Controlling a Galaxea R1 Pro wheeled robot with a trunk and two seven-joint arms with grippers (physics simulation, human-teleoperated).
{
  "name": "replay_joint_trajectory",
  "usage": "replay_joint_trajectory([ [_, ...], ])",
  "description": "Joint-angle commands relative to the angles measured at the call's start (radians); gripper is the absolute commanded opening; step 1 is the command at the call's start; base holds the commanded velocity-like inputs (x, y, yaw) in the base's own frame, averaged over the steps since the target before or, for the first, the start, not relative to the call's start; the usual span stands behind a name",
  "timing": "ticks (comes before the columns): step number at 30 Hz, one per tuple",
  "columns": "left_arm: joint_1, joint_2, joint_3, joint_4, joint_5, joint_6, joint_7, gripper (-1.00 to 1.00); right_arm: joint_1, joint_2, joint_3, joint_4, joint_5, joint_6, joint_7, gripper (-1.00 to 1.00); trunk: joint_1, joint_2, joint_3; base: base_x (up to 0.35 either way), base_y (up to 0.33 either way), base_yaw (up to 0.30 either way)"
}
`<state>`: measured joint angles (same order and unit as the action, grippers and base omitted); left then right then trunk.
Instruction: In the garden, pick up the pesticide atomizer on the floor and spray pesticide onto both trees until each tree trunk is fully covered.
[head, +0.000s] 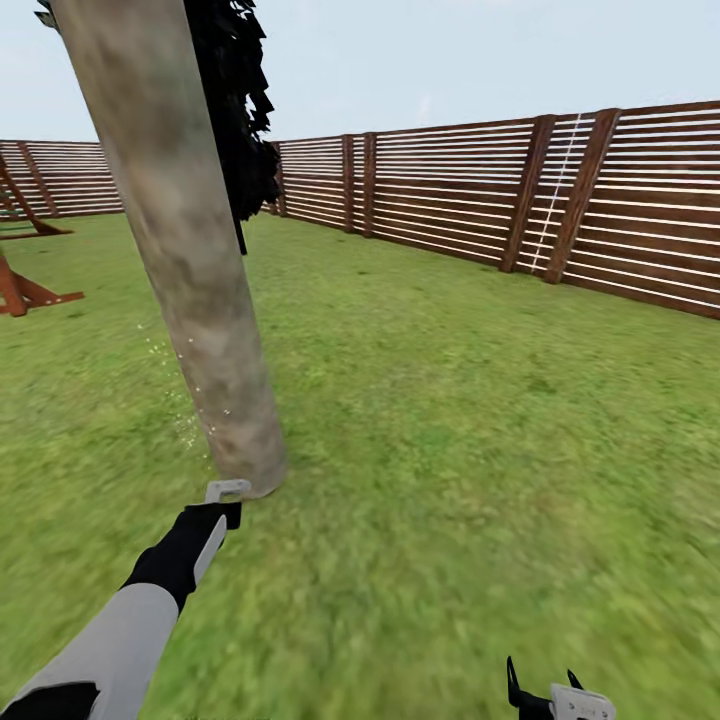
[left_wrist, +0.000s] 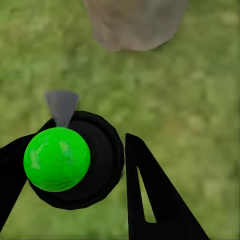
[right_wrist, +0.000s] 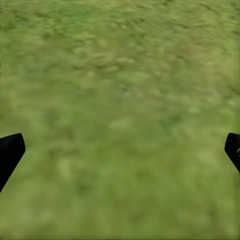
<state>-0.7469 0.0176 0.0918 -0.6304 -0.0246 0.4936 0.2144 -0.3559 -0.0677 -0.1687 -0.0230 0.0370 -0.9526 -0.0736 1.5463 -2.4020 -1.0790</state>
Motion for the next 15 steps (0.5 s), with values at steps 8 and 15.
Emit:
replay_joint_trajectory([
  [8,-0.009,0.034,0.019,0.098,0.001,-0.074,-0.005,-1.00,0.000,-0.001,0.000,0.000,0.000,0.000,0.000,1.00,0.011,-0.021,-0.010,0.000,-0.001,0.001],
  [15,-0.041,0.016,0.023,0.096,0.001,-0.026,-0.011,-1.00,0.000,-0.003,0.000,0.000,0.000,0.000,0.000,1.00,0.027,-0.049,-0.022,0.000,0.000,0.000],
])
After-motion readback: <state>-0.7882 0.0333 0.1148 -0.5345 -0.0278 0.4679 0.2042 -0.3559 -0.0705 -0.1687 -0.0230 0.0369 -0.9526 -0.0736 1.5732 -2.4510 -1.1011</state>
